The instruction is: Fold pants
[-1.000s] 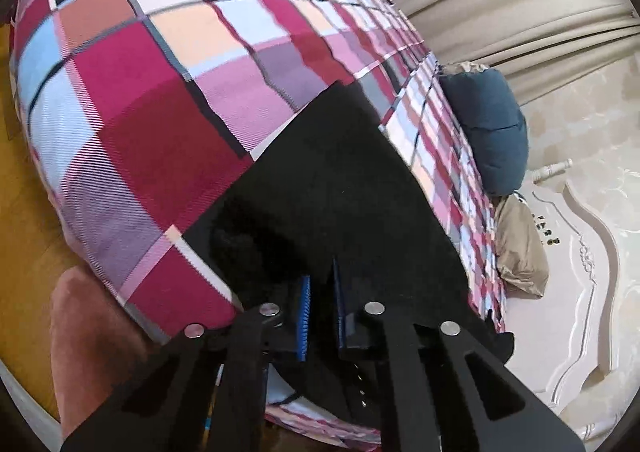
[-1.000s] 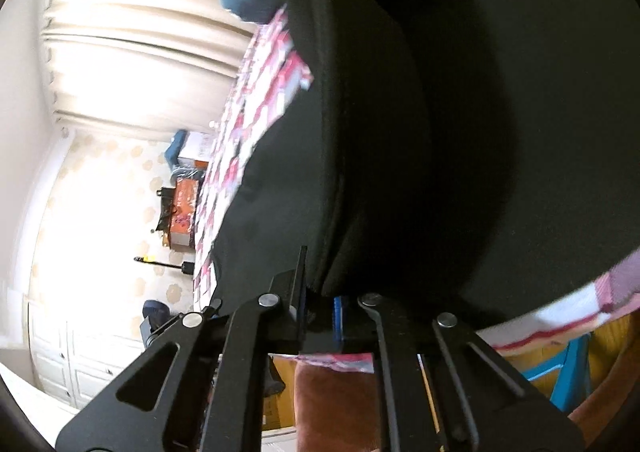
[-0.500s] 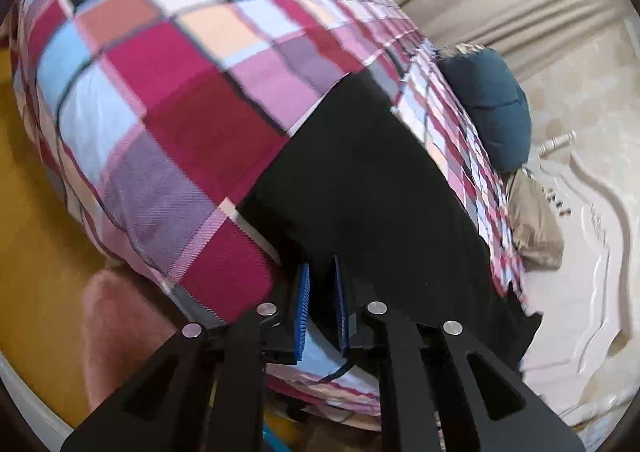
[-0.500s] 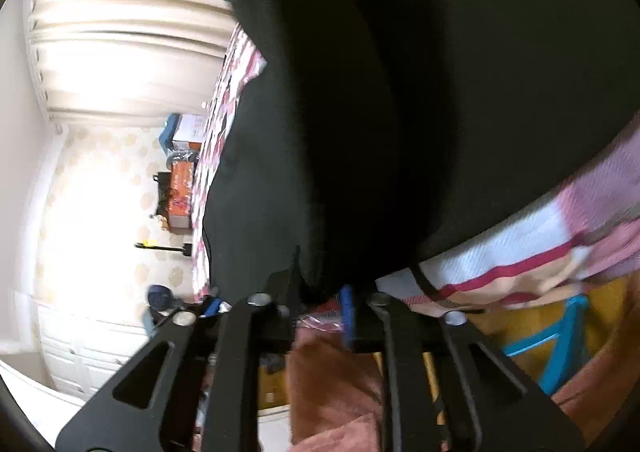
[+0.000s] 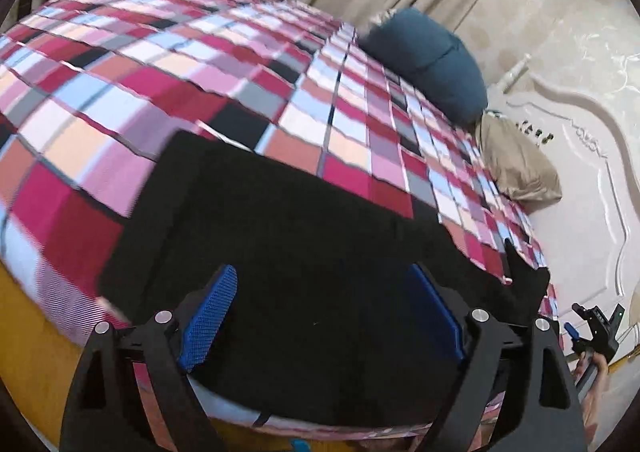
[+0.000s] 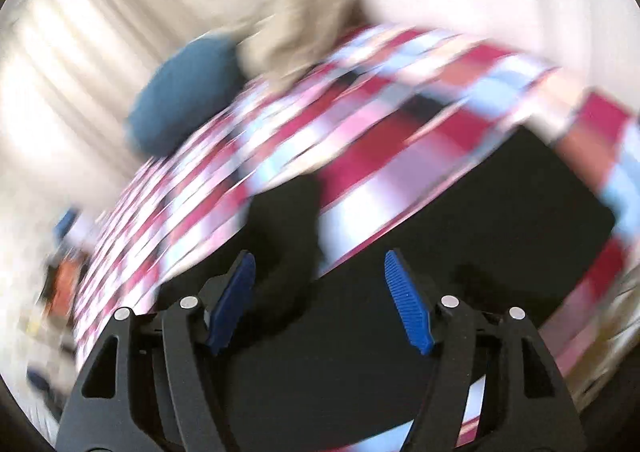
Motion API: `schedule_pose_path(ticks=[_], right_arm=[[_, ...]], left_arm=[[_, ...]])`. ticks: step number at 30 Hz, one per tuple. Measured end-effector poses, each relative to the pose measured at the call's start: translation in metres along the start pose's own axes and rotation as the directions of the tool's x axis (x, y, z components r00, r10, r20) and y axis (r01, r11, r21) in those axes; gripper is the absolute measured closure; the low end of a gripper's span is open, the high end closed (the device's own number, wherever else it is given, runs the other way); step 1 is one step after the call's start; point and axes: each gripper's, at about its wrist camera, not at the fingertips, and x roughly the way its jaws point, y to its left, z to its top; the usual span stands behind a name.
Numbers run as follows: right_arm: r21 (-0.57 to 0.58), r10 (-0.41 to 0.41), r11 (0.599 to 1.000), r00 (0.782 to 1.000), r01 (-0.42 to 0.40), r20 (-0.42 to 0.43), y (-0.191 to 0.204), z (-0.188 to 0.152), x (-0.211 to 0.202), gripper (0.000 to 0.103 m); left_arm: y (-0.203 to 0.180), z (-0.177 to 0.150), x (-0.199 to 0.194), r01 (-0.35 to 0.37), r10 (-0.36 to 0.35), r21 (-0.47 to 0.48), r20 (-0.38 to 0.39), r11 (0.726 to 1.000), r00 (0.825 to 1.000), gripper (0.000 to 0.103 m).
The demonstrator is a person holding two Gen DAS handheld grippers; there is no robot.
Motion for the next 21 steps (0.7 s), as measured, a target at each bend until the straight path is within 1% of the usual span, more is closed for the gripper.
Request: schedule_pose_path(ticks=[1,2,3,4,6,8,9,10,11,12,13,14,15,17,19,21], right_arm=[[0.012,-0.080,0.997,0.997,0.080,0.015,-0.024,0.014,-0.003,0.036],[0.015,-0.140,0.990,0.990,0.139,0.018,-0.047,0.015,-0.008,0.036],[0.009,-0.175,0.984,0.984,0.175,0.006,-0.062,0.026,-0.006,0.036],[-0.002,-0.203,0.979,0.979,0.203,-0.030,-0.076,0.035,0.002,0.036],[-0.019,-0.230,0.973,0.971,0.229,-0.064,-0.107,0.045,0.005,0.036],[-0.034,-0.226,0.974,0.967,0.224,-0.117,-0.146,0.061,0.021,0.036],[-0.034,-0.198,0.980,0.969,0.195,-0.145,-0.157,0.063,0.029,0.036],[-0.040,-0.165,0.986,0.974,0.160,-0.158,-0.161,0.060,0.022,0.036],[-0.059,-0.143,0.989,0.976,0.135,-0.166,-0.162,0.059,0.028,0.036],[-0.092,-0.142,0.988,0.975,0.128,-0.171,-0.158,0.059,0.027,0.047],[-0.154,-0.160,0.979,0.970,0.132,-0.184,-0.152,0.057,0.031,0.081],[-0.182,-0.165,0.975,0.965,0.128,-0.202,-0.144,0.057,0.037,0.091],[-0.200,-0.154,0.974,0.963,0.110,-0.220,-0.139,0.056,0.040,0.094],[-0.265,-0.205,0.953,0.958,0.149,-0.201,-0.129,0.057,0.040,0.095],[-0.283,-0.236,0.940,0.962,0.191,-0.135,-0.125,0.065,0.030,0.096],[-0.280,-0.272,0.930,0.958,0.238,-0.089,-0.128,0.072,0.029,0.096]], left_arm=[[0.001,-0.001,0.006,-0.006,0.006,-0.004,-0.010,1.000,1.000,0.017],[0.004,0.000,0.015,-0.010,0.009,-0.020,-0.032,1.000,0.999,0.017],[0.007,-0.002,0.019,-0.004,0.002,-0.037,-0.049,0.999,0.999,0.017],[0.009,-0.004,0.024,0.000,-0.003,-0.054,-0.062,0.999,0.998,0.017],[0.016,-0.007,0.030,0.000,-0.007,-0.090,-0.072,0.996,0.997,0.017],[0.018,-0.008,0.032,-0.003,-0.004,-0.097,-0.071,0.995,0.997,0.017],[0.018,-0.008,0.032,-0.005,-0.002,-0.097,-0.068,0.995,0.998,0.016],[0.017,-0.008,0.033,-0.010,0.004,-0.097,-0.066,0.995,0.998,0.016],[0.017,-0.009,0.034,-0.022,0.016,-0.097,-0.064,0.995,0.998,0.016],[0.016,-0.009,0.036,-0.036,0.030,-0.097,-0.061,0.995,0.998,0.016],[0.015,-0.008,0.036,-0.047,0.041,-0.096,-0.059,0.994,0.997,0.016],[0.014,-0.008,0.038,-0.067,0.062,-0.092,-0.055,0.994,0.997,0.015],[0.013,-0.007,0.039,-0.086,0.081,-0.088,-0.053,0.992,0.995,0.015],[0.010,-0.006,0.042,-0.110,0.106,-0.086,-0.052,0.990,0.993,0.013],[0.008,-0.006,0.043,-0.127,0.123,-0.092,-0.045,0.988,0.991,0.012],[0.008,-0.007,0.044,-0.135,0.132,-0.092,-0.036,0.987,0.991,0.012]])
